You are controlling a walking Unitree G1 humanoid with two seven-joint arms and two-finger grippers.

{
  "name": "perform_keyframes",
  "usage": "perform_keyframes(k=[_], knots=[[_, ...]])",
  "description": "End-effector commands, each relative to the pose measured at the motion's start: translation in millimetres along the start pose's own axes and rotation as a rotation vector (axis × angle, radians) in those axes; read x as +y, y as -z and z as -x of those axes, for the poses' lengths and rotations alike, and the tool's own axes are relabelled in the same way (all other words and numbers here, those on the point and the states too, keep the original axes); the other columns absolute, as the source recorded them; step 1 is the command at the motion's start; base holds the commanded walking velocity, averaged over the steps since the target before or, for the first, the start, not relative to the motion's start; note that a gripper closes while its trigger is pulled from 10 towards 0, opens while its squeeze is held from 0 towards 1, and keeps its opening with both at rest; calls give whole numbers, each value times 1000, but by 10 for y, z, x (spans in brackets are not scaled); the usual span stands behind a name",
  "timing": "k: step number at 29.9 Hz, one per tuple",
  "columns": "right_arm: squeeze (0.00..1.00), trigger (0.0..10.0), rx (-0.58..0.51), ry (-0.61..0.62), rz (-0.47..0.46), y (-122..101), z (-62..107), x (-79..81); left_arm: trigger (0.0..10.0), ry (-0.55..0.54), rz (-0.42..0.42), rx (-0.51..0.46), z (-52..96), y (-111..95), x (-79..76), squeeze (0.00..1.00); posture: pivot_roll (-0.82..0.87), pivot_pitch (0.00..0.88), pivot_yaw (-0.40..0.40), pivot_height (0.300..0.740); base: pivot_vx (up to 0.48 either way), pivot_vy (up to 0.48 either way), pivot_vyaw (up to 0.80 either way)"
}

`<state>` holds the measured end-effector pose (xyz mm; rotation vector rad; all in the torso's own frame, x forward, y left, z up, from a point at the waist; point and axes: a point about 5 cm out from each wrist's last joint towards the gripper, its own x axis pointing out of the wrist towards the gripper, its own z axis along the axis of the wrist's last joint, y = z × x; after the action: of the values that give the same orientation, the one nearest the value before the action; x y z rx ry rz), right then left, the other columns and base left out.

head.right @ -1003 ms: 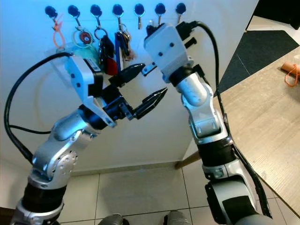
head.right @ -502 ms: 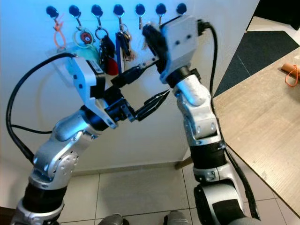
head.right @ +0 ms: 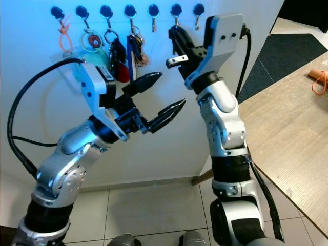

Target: Hang keys on a hook

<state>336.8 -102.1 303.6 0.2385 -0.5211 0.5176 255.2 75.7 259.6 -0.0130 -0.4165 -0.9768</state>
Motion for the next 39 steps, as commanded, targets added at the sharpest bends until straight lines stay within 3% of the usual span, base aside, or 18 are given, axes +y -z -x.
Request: perform_keyframes(k=[1,15,39], knots=[[0,10000,-10,-2,-27,-43,5,-8,10000,15,-4,13,8,5,-23,0,19,110,-11,740,0,0,0],[0,10000,-21,8,-115,-37,62,9,10000,16,-8,17,17,1,-26,0,21,115,-11,740,0,0,0],[0,10000,-79,112,-127,-60,217,-94,10000,29,-14,18,4,1,-30,0,21,117,-5,740,0,0,0]])
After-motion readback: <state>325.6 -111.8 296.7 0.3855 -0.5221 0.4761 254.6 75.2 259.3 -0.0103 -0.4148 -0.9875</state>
